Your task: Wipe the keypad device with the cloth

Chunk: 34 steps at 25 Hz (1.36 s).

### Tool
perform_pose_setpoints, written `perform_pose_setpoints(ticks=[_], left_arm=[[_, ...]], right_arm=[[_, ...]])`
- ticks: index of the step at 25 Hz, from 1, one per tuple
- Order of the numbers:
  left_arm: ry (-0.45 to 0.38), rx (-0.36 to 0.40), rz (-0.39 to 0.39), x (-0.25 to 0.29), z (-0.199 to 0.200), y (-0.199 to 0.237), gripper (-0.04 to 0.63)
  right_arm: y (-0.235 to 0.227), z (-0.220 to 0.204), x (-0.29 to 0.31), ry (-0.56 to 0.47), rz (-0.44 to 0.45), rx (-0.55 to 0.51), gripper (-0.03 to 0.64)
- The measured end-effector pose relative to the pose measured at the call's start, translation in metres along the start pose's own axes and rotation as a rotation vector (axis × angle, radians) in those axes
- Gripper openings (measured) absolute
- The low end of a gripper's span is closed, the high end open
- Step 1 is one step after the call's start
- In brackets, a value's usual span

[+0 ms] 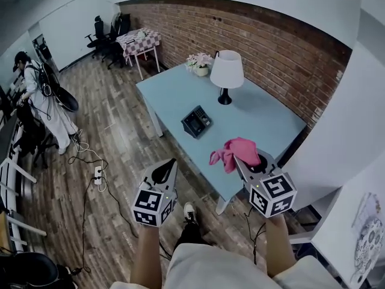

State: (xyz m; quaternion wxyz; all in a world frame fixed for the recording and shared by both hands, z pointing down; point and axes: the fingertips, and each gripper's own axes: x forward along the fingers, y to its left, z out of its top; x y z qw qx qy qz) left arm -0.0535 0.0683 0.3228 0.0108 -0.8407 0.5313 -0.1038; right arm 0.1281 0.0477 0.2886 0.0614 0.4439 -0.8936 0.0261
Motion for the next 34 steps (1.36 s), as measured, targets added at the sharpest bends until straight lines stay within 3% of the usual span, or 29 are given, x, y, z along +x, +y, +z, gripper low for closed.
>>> perform_pose_setpoints(ticks=[11, 24, 34], left_arm=[[-0.103, 0.142, 0.081, -0.066, 0.053, -0.029, 0.031], [-0.160, 0.135, 0.101, -0.103, 0.069, -0.030, 0.031], [-0.138, 0.141, 0.101, -0.113, 0.069, -0.028, 0.031]], right_arm=[[0.042, 0.030, -0.042, -0.067, 0.051, -0.036, 0.123], [0.064, 0.036, -0.058, -0.082, 0.050, -0.019, 0.121], [0.073, 0.033, -0.063, -0.060, 0.039, -0.031, 0.121]])
